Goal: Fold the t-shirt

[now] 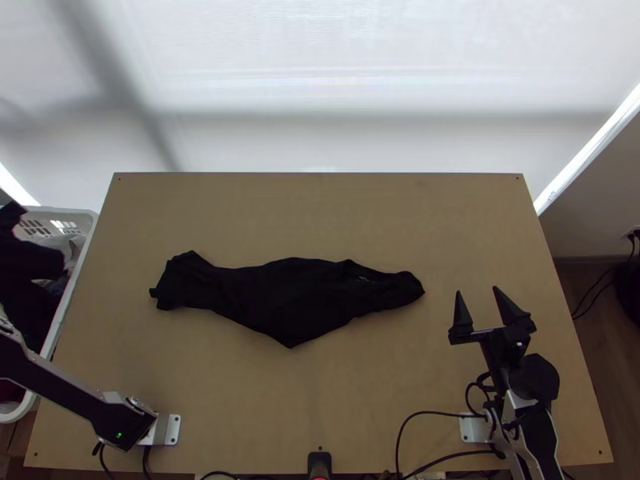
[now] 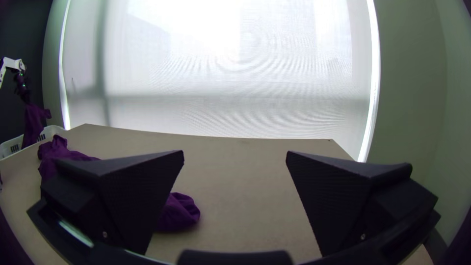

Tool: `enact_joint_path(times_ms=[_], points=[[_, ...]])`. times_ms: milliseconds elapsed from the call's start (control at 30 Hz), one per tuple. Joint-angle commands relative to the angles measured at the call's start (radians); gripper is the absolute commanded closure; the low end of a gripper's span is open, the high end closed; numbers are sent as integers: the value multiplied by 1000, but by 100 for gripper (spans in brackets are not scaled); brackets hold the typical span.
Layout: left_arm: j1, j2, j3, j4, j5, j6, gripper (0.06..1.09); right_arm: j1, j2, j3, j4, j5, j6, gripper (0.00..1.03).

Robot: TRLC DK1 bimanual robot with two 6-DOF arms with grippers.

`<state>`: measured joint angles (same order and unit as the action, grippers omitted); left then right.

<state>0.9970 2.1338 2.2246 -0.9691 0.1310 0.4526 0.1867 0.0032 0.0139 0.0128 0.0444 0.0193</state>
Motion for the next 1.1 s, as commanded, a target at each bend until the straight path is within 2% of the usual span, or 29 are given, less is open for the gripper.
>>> enact_joint_path(times_ms=[0,133,167,200,233,267,333,400,500,633,767,1067], points=[[45,66,46,12,2,8,105,-4,-6,-6,-19,9,16,5],[65,121,40,7,-1,-23,104,-4,-6,-6,-19,9,16,5],[65,124,38,4,1,-40,92,-4,-6,-6,-19,9,16,5],[63,123,35,-2,12,-55,72,-4,-6,-6,-19,9,16,5],[61,123,32,-3,21,-72,58,-4,-6,-6,-19,9,16,5],[55,123,32,-2,24,-83,48,-4,-6,-6,-19,9,16,5],[51,127,32,33,44,-123,8,-4,-6,-6,-19,9,16,5],[45,140,32,115,65,-181,10,-4,-6,-6,-19,9,16,5],[8,118,35,147,65,-236,10,-4,-6,-6,-19,9,16,5],[-78,51,24,75,91,-259,10,-4,-6,-6,-19,9,16,5],[-195,-46,-22,-37,165,-284,10,-4,-6,-6,-19,9,16,5],[-518,-267,-221,-56,165,-384,10,-4,-6,-6,-19,9,16,5]])
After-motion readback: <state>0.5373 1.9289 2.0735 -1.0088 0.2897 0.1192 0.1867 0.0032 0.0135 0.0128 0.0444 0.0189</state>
